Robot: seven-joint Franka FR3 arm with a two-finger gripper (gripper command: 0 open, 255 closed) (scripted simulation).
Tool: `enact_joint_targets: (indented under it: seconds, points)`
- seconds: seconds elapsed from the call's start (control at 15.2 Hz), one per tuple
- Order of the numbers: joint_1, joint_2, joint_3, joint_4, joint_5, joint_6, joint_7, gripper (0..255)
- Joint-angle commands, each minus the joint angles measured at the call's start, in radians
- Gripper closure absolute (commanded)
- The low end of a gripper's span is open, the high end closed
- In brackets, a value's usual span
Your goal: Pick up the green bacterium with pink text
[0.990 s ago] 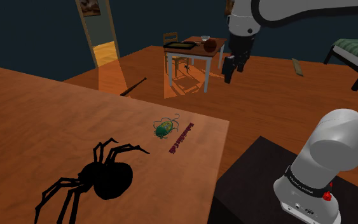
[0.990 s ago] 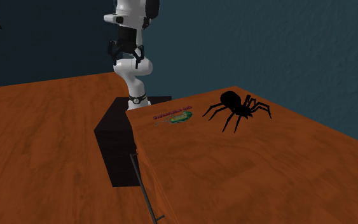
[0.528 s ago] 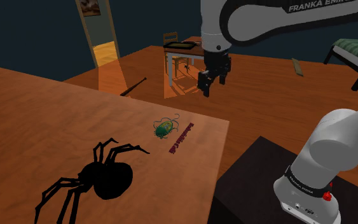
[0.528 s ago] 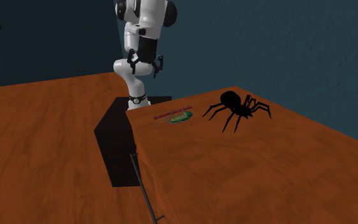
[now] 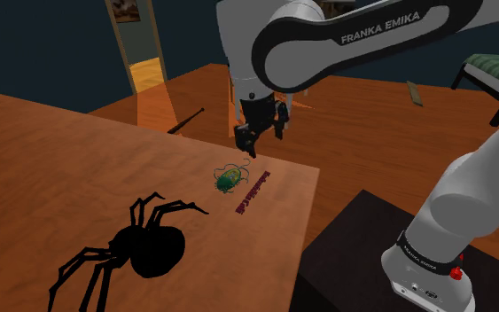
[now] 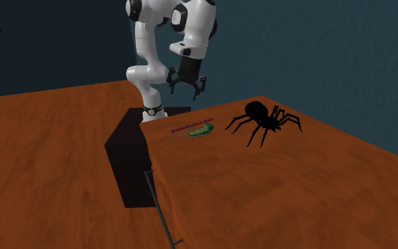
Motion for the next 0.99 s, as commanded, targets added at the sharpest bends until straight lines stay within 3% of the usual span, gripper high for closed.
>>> enact_joint_targets:
  seconds: [0.0,0.26,0.53,0.92]
  points:
    - [-0.002,0.09,0.045,0.053,-0.035,-0.002,0.089,0]
    - [0.025,0.299,0.109,0.194,-0.136,-0.036,0.268,0]
    - [0.106,0.519,0.12,0.366,-0.245,-0.096,0.426,0]
    - [0.12,0.555,0.107,0.337,-0.266,-0.045,0.453,0]
